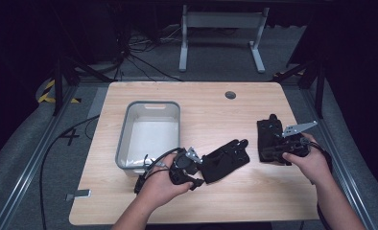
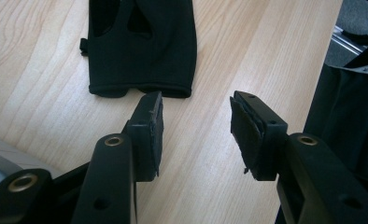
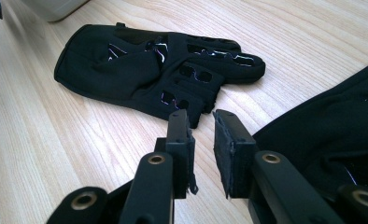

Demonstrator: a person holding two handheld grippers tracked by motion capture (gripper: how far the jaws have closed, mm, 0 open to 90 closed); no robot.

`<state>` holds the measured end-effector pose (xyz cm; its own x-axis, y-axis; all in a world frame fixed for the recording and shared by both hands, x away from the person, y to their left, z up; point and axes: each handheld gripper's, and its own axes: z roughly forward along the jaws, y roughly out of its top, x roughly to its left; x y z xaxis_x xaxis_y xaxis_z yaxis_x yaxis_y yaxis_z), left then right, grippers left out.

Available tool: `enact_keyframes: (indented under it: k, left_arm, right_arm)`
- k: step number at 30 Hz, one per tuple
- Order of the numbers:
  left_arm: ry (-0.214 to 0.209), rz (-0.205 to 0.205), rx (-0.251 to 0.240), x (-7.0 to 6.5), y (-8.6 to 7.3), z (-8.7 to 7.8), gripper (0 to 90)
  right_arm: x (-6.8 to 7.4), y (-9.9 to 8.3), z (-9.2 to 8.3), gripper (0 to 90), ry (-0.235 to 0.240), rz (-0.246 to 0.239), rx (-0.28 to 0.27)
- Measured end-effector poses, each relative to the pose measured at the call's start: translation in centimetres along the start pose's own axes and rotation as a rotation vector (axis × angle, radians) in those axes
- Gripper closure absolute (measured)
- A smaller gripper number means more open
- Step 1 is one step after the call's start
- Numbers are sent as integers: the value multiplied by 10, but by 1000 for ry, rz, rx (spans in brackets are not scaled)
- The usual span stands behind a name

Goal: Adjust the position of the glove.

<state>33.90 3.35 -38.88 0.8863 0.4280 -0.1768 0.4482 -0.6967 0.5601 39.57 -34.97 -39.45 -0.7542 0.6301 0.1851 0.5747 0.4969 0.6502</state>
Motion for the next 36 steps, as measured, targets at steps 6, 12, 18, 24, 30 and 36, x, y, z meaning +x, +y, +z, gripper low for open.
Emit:
enact_keyframes:
  k: [6,12,18,24,30,36]
  left_arm:
    - [23,-25,-13,-1,4,0,536]
    - [56,-46,-18,-3,12,5,529]
    - [68,-68,-35,0,18,17,521]
    - [68,-60,-22,0,21,38,497]
    - [98,-63,-7,5,21,56,473]
    - [95,-71,6,7,19,63,446]
  right_arm:
    - [0,4,2,760,6,-7,-2]
    - [-3,11,8,740,7,-9,-13]
    - [-13,19,20,717,-2,10,-17]
    - [-24,24,43,671,-33,23,10]
    - [-35,28,66,647,-65,47,1]
    - [-40,32,73,622,-84,58,-23]
